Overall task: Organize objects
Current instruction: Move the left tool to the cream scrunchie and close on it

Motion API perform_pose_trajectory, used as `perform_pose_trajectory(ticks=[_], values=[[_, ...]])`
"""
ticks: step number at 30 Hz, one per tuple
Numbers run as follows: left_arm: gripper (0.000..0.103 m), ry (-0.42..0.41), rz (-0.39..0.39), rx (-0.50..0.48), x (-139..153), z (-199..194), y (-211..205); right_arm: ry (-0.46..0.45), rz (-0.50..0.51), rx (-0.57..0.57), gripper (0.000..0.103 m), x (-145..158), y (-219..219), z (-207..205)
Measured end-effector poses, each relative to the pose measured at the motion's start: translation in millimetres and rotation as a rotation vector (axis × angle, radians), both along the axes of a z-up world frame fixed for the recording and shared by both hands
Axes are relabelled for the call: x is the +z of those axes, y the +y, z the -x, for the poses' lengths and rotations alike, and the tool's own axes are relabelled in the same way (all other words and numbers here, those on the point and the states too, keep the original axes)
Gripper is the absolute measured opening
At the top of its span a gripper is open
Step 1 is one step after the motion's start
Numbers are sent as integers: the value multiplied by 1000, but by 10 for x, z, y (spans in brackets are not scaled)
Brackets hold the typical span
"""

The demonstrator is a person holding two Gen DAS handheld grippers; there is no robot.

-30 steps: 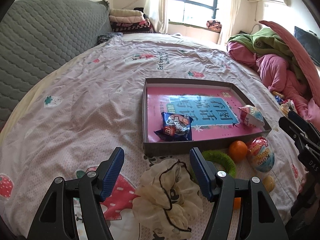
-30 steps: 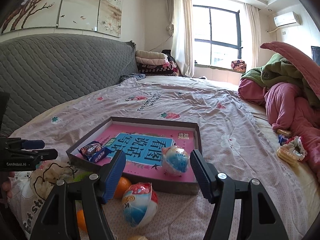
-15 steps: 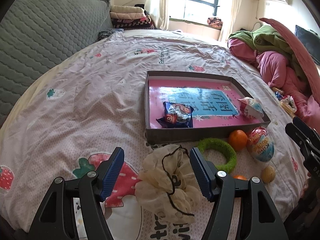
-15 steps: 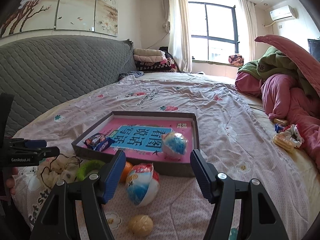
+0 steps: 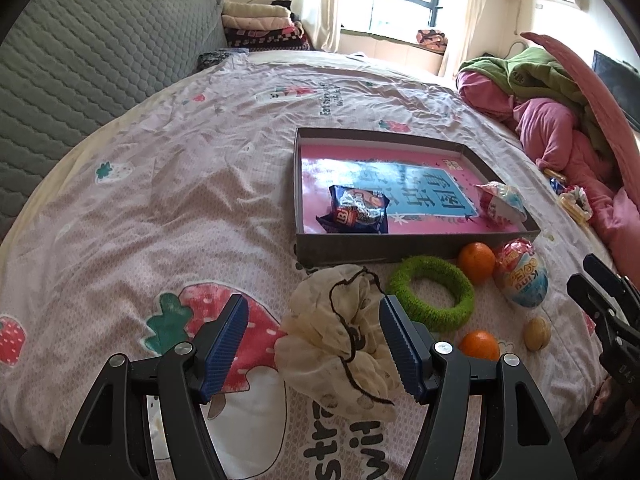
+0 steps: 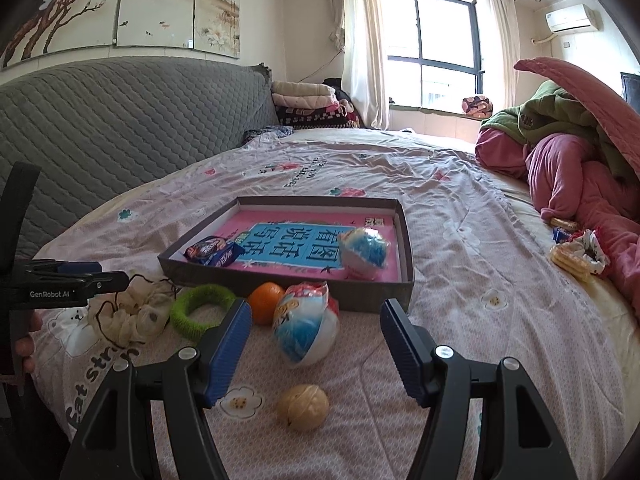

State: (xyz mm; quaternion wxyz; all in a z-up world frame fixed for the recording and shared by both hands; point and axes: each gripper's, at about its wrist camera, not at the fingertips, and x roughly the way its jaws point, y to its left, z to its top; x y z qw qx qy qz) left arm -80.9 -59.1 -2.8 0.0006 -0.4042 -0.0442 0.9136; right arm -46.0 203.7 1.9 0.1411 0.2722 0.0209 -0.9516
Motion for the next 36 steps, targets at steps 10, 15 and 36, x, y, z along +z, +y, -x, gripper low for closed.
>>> perform_pose_trajectory(ticks=[10, 15, 36], values=[[70, -22, 0, 6, -78, -27, -22, -6, -9, 5, 66, -24, -23, -95], [70, -26, 1, 5, -92, -35, -17, 2, -18, 18, 67, -26, -68, -157], [70, -42, 7, 3, -154, -91, -8, -11, -80, 165, 67, -140, -609, -383]])
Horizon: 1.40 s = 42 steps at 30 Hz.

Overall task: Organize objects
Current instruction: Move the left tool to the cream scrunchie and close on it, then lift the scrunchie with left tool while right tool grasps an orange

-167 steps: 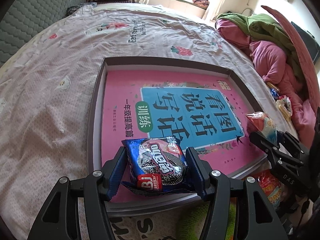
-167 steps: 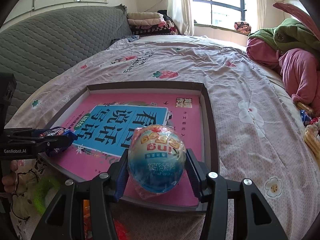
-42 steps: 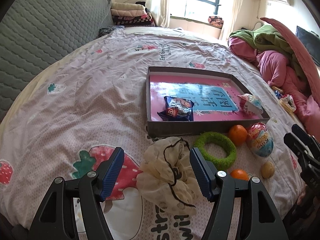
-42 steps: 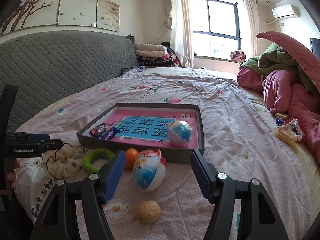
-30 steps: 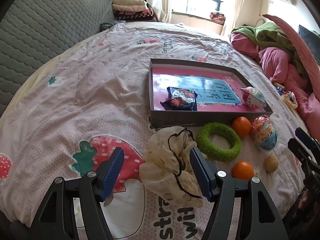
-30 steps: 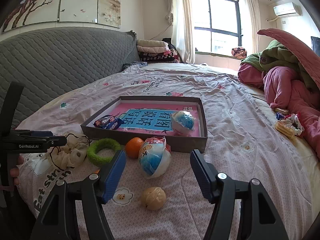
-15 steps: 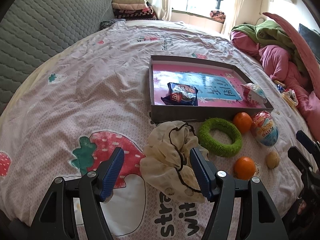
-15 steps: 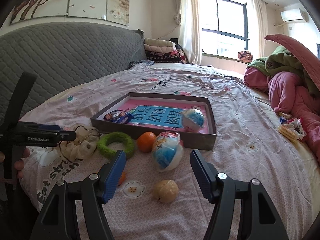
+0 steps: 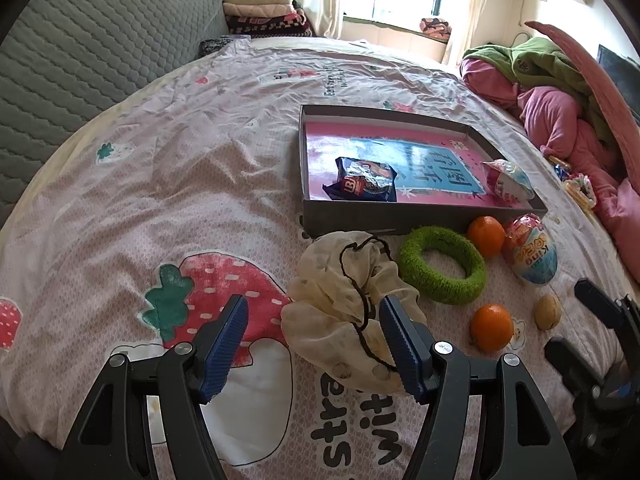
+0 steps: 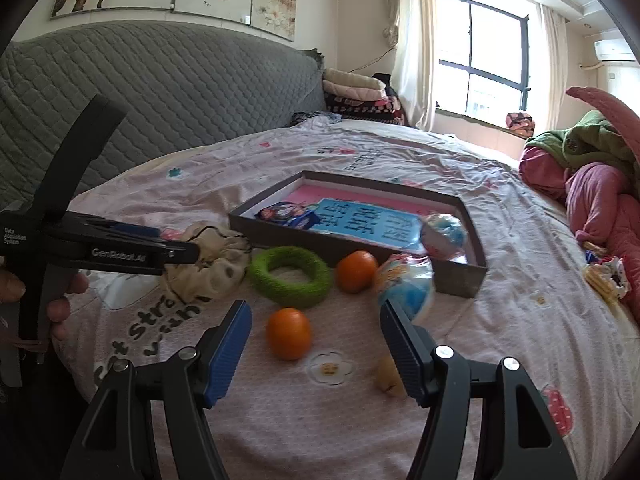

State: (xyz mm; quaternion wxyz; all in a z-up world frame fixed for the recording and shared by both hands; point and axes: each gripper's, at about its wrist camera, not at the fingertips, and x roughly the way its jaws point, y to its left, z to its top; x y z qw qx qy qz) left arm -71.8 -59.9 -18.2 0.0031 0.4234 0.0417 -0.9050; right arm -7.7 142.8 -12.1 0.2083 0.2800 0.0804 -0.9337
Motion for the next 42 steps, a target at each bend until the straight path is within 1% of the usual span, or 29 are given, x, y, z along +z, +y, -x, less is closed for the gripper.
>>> perform_pose_trajectory(ticks=[7, 22, 26, 37, 42], values=[[70, -4, -1, -6, -9, -39, 14, -15, -1, 15, 67, -54, -96, -16], [70, -9, -10, -22, -46, -100, -11, -75, 35, -19, 66, -127, -197, 27], [70, -20, -14, -16, -100, -82, -39, -74, 12, -15, 66, -174, -245, 28], [70, -42, -15, -14, -250, 1, -72, -104, 3, -32, 66, -293, -219, 139], [70, -25, -35, -27, -283, 27, -77, -106, -5, -17, 66, -338, -249, 168]])
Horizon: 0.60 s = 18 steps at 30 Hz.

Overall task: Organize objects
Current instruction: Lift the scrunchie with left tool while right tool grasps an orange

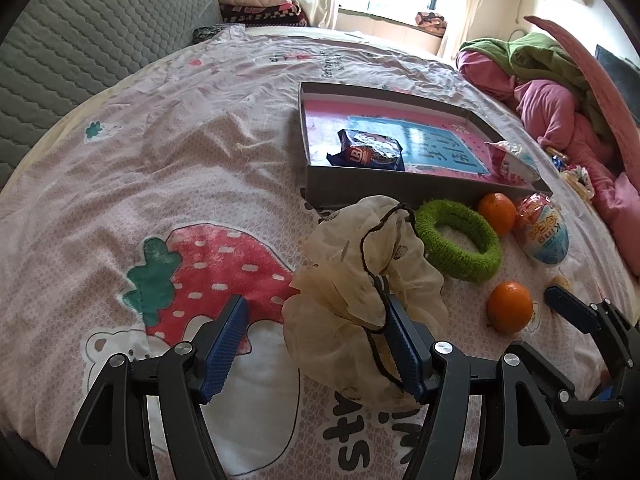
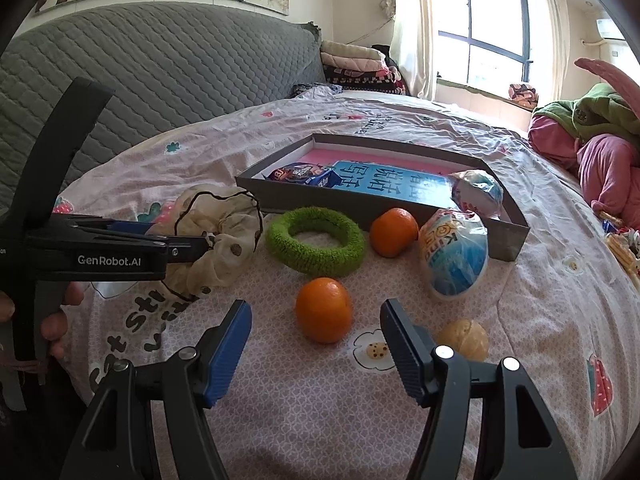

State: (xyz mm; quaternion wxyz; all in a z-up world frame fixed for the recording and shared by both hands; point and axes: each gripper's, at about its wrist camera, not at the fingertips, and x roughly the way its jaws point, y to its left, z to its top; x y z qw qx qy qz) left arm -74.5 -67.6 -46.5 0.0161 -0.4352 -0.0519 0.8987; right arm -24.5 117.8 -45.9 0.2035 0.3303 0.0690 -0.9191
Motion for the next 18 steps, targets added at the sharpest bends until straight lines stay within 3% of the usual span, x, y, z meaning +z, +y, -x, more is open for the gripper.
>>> perform_pose_trajectory(ticks=[8, 12, 15, 18], values=[[70, 16, -13, -8, -62, 65, 10, -22, 1, 2, 59, -73, -20, 116], [70, 22, -8, -5, -87, 86, 23, -46, 2, 6, 52, -130, -9, 180], [70, 32, 3, 2, -105, 94, 34, -63, -1, 21, 41, -171, -14, 191], [69, 50, 5, 12, -104, 89, 30, -74, -5, 28, 38, -202, -9, 191]])
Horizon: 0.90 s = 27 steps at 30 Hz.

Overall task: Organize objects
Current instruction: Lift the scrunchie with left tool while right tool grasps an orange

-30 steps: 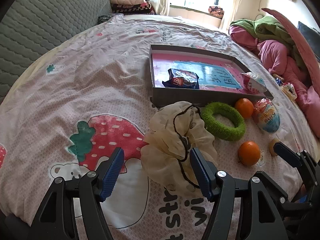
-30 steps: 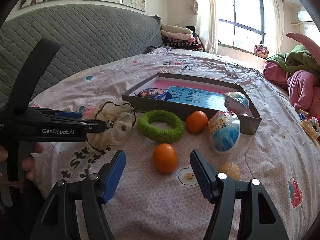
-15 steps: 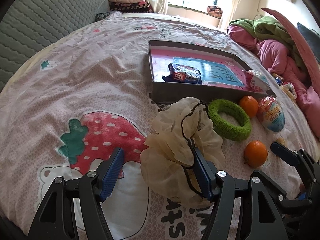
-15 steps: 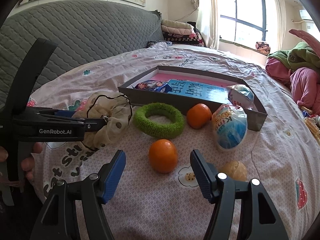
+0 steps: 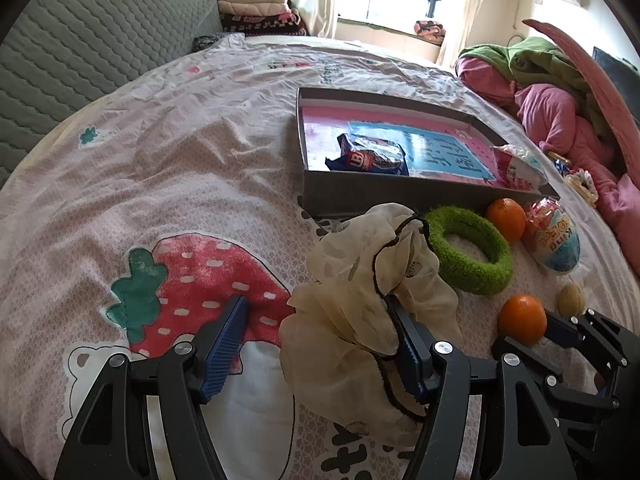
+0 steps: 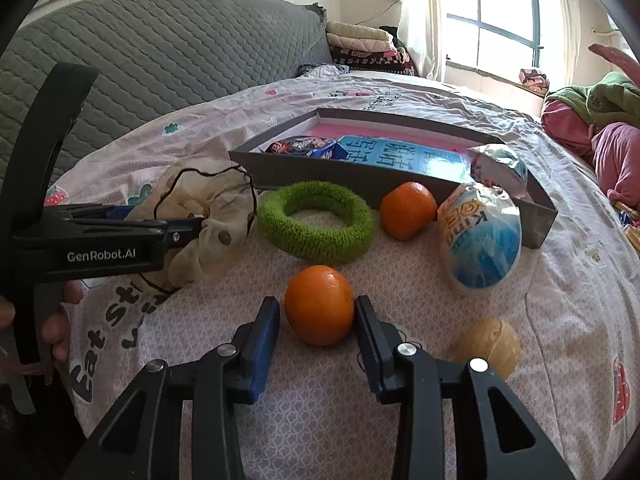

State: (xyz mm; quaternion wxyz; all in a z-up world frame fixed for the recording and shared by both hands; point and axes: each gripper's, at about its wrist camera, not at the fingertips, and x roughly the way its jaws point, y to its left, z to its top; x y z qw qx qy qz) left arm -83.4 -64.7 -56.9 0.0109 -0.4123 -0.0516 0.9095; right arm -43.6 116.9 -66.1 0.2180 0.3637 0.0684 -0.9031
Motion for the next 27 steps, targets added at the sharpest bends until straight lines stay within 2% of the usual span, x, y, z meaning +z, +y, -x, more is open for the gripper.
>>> perform_pose_trajectory(ticks=[2, 8, 12, 15, 20, 27], values=[[69, 6, -10, 4, 7, -2, -14, 1, 7, -1, 35, 8, 24, -6], [40, 22, -38, 16, 32, -18, -69, -3, 19, 9, 34, 9, 62, -20], [26, 35, -59, 9, 50, -41, -87, 4, 8, 16, 34, 13, 53, -33], [22, 44, -69, 1, 66, -59, -80, 2, 15, 18, 34, 13, 63, -25], [22, 79, -52, -18, 122, -100, -29, 23, -1, 26, 34, 22, 45, -46], [22, 141, -28, -24, 229, -164, -3, 54, 32, 30, 34, 88, 79, -76]])
